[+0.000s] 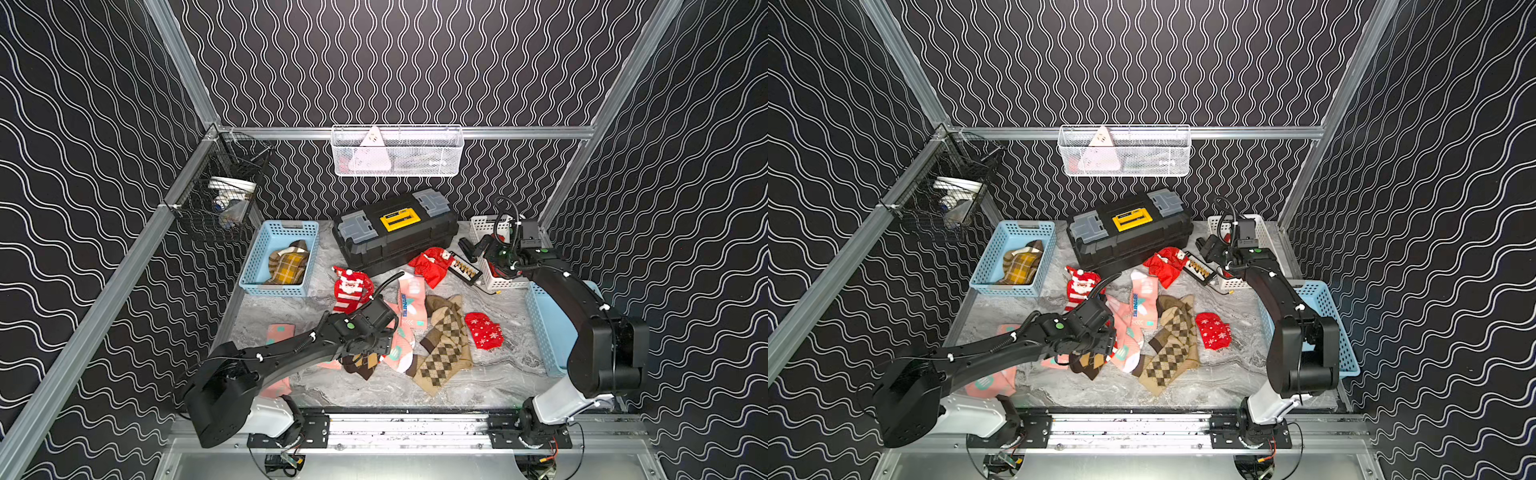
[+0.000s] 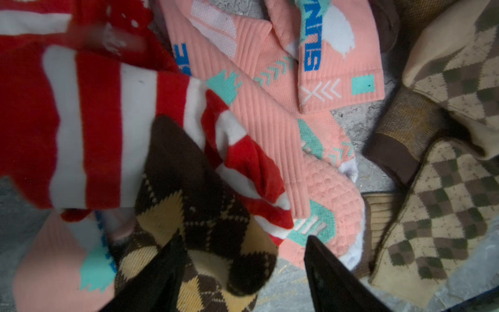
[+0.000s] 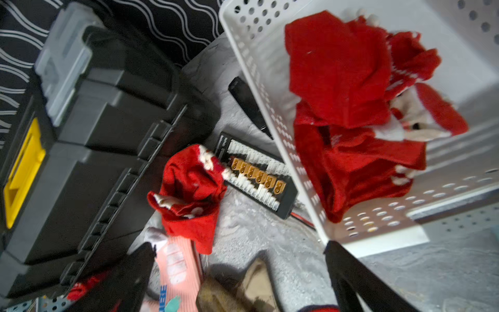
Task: Sort the socks into the basket by color
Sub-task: Place the sock in the bin, then pick up the sock at the center of the board.
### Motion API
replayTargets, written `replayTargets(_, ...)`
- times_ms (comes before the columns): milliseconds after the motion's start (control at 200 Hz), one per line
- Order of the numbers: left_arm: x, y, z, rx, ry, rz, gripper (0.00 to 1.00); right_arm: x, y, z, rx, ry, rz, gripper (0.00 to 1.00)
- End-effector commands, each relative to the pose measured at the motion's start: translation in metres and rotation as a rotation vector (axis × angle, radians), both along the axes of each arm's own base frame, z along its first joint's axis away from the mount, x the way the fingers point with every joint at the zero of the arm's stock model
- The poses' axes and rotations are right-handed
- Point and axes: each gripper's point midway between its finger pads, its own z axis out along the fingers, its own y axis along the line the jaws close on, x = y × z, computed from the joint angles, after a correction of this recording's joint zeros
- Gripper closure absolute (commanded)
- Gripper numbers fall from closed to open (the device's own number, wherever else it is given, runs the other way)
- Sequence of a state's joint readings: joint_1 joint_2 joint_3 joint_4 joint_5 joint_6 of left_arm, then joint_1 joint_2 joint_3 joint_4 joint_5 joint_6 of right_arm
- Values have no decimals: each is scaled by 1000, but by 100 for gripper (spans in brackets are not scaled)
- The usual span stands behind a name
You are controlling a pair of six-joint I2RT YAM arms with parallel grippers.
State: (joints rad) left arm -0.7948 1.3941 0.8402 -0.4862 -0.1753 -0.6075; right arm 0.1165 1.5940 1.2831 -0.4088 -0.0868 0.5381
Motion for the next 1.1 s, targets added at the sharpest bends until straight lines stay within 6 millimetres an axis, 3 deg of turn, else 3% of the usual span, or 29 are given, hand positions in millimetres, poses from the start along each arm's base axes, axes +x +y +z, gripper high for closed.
replayTargets(0,9,3,-3,35,-19,42,29,-13,10,6,-12,3,15,0)
replayTargets(170,9,4,-13,66,4,53,38,-26,26,10,-8,-5,54,0)
replayTargets(340,6,8,-5,59,-7,69,52,-36,30,8,-3,-1,70,0)
replayTargets(535,2,15,8,45,-36,86,85,-41,33,13,9,-14,81,0)
replayTargets(610,0,17,16,37,-48,89,92,-44,34,15,6,-13,86,0)
replayTargets(656,-1,18,24,26,-61,88,100,-45,33,16,5,-11,87,0)
replayTargets(801,-6,23,52,-8,-111,84,100,-51,36,21,15,-20,97,0)
replayTargets(1096,1,35,142,-31,-270,68,100,-69,48,20,6,-7,134,0)
